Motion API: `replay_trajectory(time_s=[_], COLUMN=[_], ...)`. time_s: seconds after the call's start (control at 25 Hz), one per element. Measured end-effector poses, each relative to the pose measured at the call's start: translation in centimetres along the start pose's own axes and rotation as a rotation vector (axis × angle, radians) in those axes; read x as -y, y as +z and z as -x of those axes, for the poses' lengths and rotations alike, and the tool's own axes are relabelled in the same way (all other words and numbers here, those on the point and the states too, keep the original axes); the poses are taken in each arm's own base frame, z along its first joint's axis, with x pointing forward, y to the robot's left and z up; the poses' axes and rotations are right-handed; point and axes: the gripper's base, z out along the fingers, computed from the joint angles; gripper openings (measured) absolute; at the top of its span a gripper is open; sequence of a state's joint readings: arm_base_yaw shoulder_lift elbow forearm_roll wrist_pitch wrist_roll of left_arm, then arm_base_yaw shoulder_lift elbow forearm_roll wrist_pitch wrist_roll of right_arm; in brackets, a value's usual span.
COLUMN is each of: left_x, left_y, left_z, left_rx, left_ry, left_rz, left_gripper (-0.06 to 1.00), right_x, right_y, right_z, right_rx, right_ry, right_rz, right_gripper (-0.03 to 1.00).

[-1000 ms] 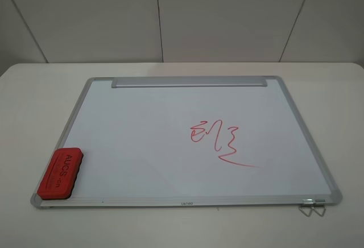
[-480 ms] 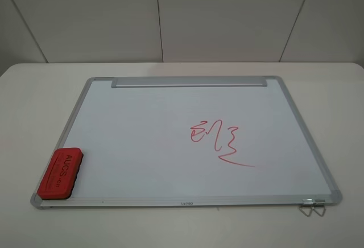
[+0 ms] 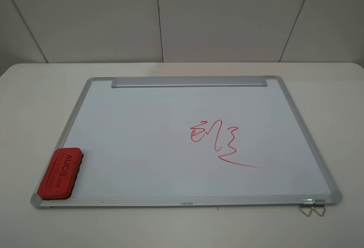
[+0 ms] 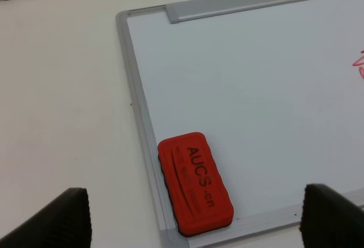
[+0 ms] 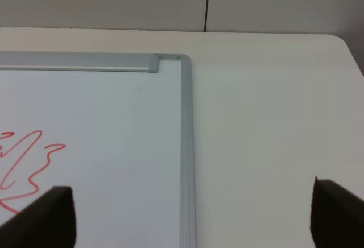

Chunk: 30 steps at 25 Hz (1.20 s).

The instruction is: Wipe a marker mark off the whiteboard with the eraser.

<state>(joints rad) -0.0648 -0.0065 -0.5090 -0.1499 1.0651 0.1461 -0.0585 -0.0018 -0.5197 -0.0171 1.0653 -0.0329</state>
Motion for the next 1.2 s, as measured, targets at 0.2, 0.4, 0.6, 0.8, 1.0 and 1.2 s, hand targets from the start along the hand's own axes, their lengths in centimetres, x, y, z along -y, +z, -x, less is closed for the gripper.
replay_trajectory(time_s=[0.2,0.4,0.6,0.8,1.0,1.2], left_x=[0.00,0.01,0.01,0.01,0.01,0.01], left_y=[0.01,0.01,0.01,0.01,0.01,0.01], left_z=[0.00,0.01,0.01,0.01,0.01,0.01], left_rx=[0.000,0.000,0.000,0.000,0.000,0.000], left_ry=[-0.003,-0.005,-0.005,-0.005,-0.005,-0.005], left_rz=[0.006,0.010,0.010,0.010,0.010,0.010], left_gripper=[0.74,0.74,0.74,0.74,0.74,0.74], right_x=[0.00,0.00,0.00,0.00,0.00,0.00], right_y=[0.00,0.00,0.00,0.00,0.00,0.00], right_z=[0.00,0.00,0.00,0.00,0.00,0.00], right_rx=[0.000,0.000,0.000,0.000,0.000,0.000], right_ry=[0.000,0.000,0.000,0.000,0.000,0.000], right_rz=[0.000,0.000,0.000,0.000,0.000,0.000], right_gripper=[0.71,0.71,0.71,0.71,0.71,0.71])
